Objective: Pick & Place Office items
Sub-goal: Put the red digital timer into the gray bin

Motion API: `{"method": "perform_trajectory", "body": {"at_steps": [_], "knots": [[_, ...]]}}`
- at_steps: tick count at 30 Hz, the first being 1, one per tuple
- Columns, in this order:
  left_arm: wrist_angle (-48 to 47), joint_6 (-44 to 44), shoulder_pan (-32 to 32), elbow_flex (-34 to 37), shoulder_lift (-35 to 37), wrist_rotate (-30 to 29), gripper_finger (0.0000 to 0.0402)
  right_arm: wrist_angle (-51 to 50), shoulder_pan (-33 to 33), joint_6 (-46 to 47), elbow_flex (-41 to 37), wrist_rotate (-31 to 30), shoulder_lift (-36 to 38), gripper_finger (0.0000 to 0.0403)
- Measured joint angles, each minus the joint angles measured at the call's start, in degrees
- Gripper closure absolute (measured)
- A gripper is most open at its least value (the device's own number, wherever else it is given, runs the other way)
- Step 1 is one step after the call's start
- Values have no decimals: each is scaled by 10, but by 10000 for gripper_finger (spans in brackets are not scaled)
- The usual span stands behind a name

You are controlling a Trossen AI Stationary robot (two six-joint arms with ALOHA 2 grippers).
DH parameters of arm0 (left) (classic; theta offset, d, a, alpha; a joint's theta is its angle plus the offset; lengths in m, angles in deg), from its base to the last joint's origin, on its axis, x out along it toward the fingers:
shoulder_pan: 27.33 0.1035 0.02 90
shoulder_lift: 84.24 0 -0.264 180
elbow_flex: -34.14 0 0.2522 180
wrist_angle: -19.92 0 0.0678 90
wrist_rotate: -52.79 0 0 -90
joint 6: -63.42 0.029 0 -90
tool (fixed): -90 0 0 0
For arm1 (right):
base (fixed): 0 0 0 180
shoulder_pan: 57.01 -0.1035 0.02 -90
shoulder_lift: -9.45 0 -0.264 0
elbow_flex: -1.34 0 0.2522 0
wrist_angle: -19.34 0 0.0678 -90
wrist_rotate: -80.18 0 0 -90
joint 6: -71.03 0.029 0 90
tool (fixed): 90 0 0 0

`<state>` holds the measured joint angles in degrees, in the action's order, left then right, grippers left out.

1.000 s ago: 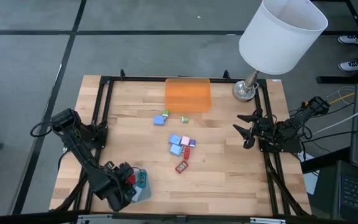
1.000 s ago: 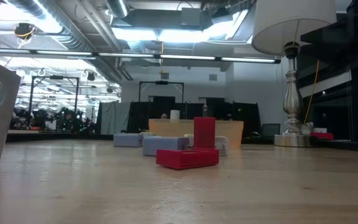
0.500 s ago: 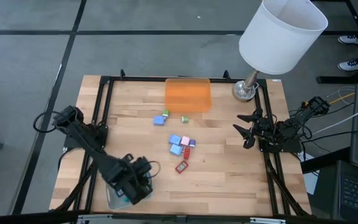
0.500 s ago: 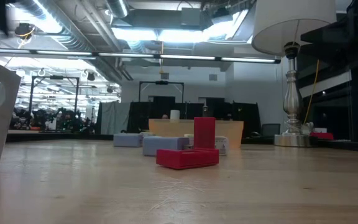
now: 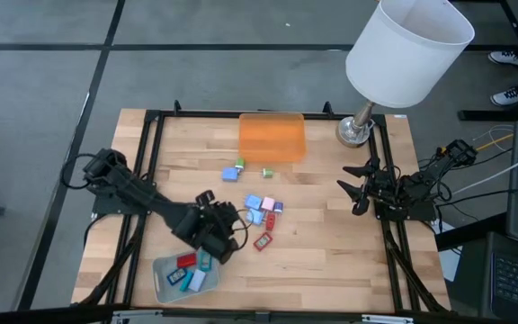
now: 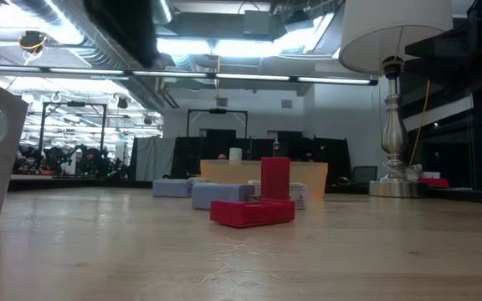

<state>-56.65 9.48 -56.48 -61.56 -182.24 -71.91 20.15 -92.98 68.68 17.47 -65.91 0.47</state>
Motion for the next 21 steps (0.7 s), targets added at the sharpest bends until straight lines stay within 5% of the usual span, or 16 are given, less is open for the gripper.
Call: {"method": "perform_trajectory", "body": {"at_steps": [12,21], "knots": [[59,85,102,0,-33,62,225,4,0,2,0,2,0,162],[139,11,150,0,-129,176,121,13,0,0,0,23,0,162]]}}
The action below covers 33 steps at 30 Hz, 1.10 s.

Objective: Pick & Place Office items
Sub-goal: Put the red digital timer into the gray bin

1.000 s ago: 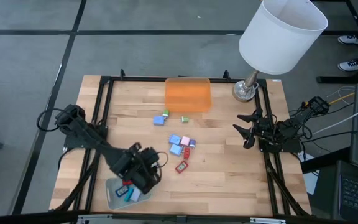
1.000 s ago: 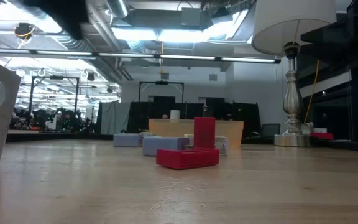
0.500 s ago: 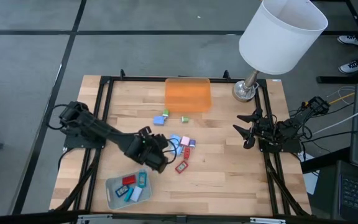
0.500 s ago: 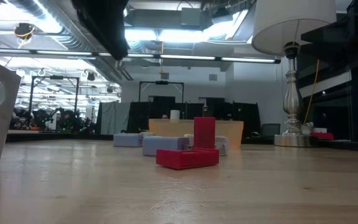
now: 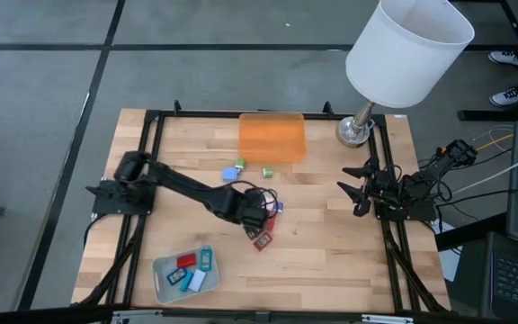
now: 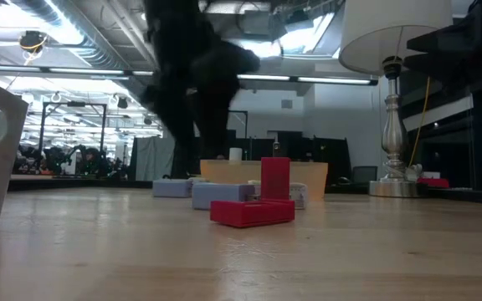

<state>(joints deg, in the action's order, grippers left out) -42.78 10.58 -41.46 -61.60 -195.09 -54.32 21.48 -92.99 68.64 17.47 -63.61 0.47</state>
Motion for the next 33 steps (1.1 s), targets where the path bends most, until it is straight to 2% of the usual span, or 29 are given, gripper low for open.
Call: {"method": "perform_trajectory", "body": {"at_steps": [3,7,18,33], "knots": [[26,-29,3,-10,-31,81,99,0,0,-14,0,11,0,162],[27,-61,-5,-37,-62,103,87,0,0,-27,0,30,0,162],[24,-151,-38,-105,-74,60,86,-2,0,-7,0,113,0,162],[29,-161,-59,-106,-88,65,89,-3,0,7,0,142,0,162]]}}
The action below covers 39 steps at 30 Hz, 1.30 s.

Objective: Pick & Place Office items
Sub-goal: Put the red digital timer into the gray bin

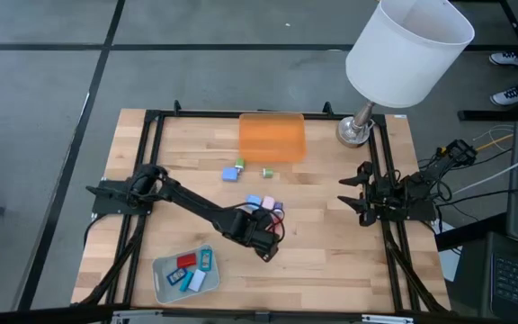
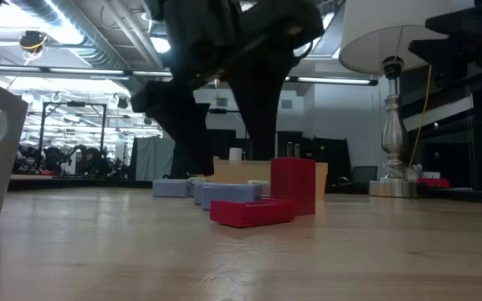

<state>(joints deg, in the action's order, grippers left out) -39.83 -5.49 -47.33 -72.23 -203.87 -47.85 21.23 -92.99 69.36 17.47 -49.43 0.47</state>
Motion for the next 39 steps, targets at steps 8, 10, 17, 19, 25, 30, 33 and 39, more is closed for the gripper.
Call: {"method": "perform_trajectory", "body": {"at_steps": [8,10,17,19,25,30,33,39], "knots": [[18,16,3,0,-26,1,91,2,0,3,0,0,0,162],[26,17,4,-1,-35,2,91,2,0,3,0,0,0,162],[28,14,6,-2,-53,9,91,0,0,4,0,0,0,162],[26,14,5,-1,-54,6,91,3,0,4,0,0,0,162],[23,11,6,-3,-65,8,91,0,0,2,0,-1,0,162],[1,9,3,-3,-67,11,113,1,0,2,0,-3,0,162],[-7,11,0,-3,-68,9,150,1,0,2,0,-3,0,162],[-20,27,-3,-2,-69,3,231,1,0,3,0,-4,0,162]]}}
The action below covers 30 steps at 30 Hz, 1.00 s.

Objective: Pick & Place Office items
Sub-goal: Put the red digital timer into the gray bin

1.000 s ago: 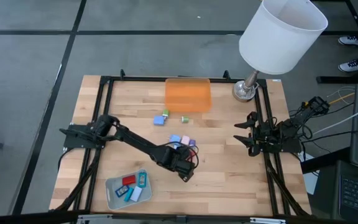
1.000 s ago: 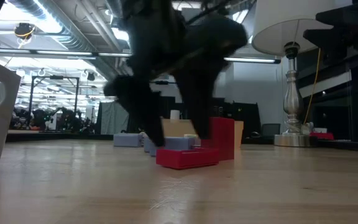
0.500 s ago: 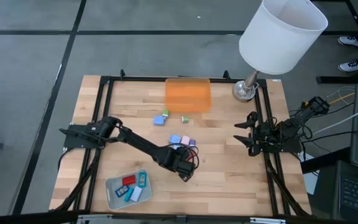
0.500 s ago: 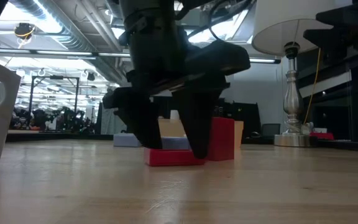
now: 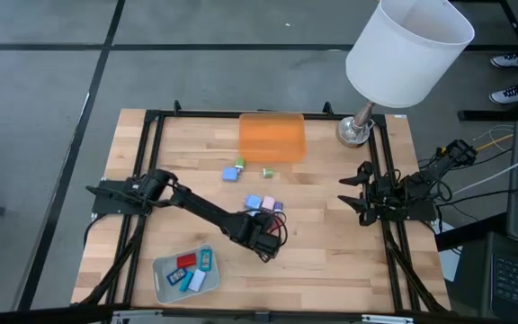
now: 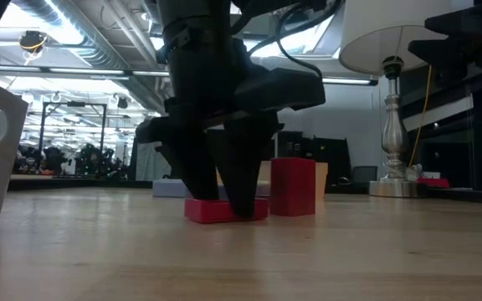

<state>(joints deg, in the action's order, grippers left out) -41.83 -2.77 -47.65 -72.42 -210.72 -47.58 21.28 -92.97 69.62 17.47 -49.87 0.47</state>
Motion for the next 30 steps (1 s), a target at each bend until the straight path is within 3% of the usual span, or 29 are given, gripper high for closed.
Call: {"method": "perform_trajectory", "body": {"at_steps": [3,11,14,18,30], "knots": [[-1,8,-1,0,-3,1,247,0,0,4,0,0,0,162],[6,26,-4,-8,5,4,242,0,0,6,0,0,0,162],[-9,36,-13,-26,7,35,252,0,0,6,0,1,0,162],[-56,44,-36,-65,7,58,258,-1,0,6,0,4,0,162],[-200,-13,-100,-161,10,19,259,0,0,8,0,4,0,162]]}}
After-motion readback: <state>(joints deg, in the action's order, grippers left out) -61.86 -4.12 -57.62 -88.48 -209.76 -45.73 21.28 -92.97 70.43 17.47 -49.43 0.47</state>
